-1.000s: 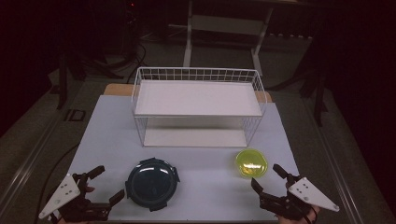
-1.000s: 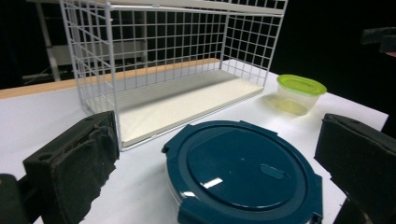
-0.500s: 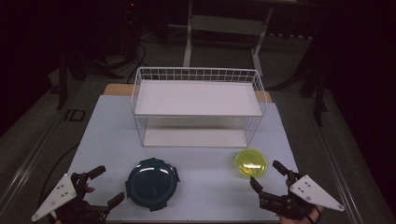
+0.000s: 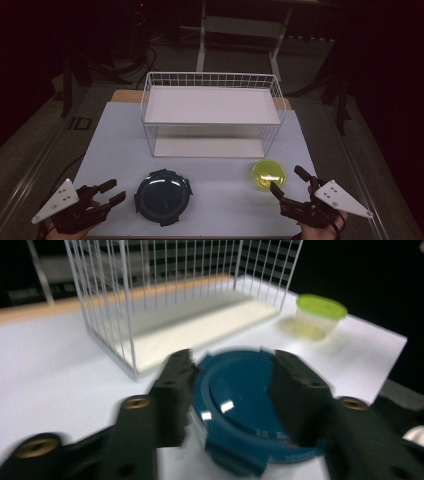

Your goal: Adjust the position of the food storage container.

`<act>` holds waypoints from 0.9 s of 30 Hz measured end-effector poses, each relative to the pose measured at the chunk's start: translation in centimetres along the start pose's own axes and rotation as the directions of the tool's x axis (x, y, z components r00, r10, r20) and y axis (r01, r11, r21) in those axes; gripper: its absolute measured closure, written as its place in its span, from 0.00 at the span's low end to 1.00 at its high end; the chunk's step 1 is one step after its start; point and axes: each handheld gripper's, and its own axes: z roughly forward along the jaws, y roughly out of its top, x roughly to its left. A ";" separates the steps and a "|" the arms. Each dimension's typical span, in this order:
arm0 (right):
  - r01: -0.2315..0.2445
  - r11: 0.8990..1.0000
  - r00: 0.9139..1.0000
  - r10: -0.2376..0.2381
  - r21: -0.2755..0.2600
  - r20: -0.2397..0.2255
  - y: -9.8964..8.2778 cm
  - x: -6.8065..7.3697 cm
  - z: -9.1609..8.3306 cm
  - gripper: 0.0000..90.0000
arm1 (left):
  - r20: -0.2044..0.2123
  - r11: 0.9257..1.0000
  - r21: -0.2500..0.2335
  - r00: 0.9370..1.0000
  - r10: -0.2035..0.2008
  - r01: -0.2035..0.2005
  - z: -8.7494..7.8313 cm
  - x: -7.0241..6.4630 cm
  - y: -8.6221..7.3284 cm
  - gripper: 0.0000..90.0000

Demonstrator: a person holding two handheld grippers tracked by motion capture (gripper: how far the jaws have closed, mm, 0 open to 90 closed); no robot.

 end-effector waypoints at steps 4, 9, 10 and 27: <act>0.001 1.000 1.000 0.000 0.013 -0.011 -0.5 0.1 0.4 0.15 | 0.013 0.997 0.075 1.000 -0.009 0.008 0.9 -0.1 -1.2 0.75; -0.007 1.000 1.000 0.007 0.018 -0.015 -0.8 0.0 0.5 0.15 | 0.021 0.989 0.146 0.999 -0.025 0.022 1.7 0.3 -2.2 0.88; -0.009 1.000 1.000 0.010 0.021 -0.014 -1.0 -0.1 0.5 0.15 | 0.007 0.986 0.167 1.000 -0.022 0.021 2.0 0.4 -2.4 0.90; -0.013 0.999 1.000 0.013 0.029 -0.023 -1.4 0.0 0.5 0.15 | 0.016 0.934 0.357 1.000 -0.003 -0.003 4.1 0.4 -3.6 0.99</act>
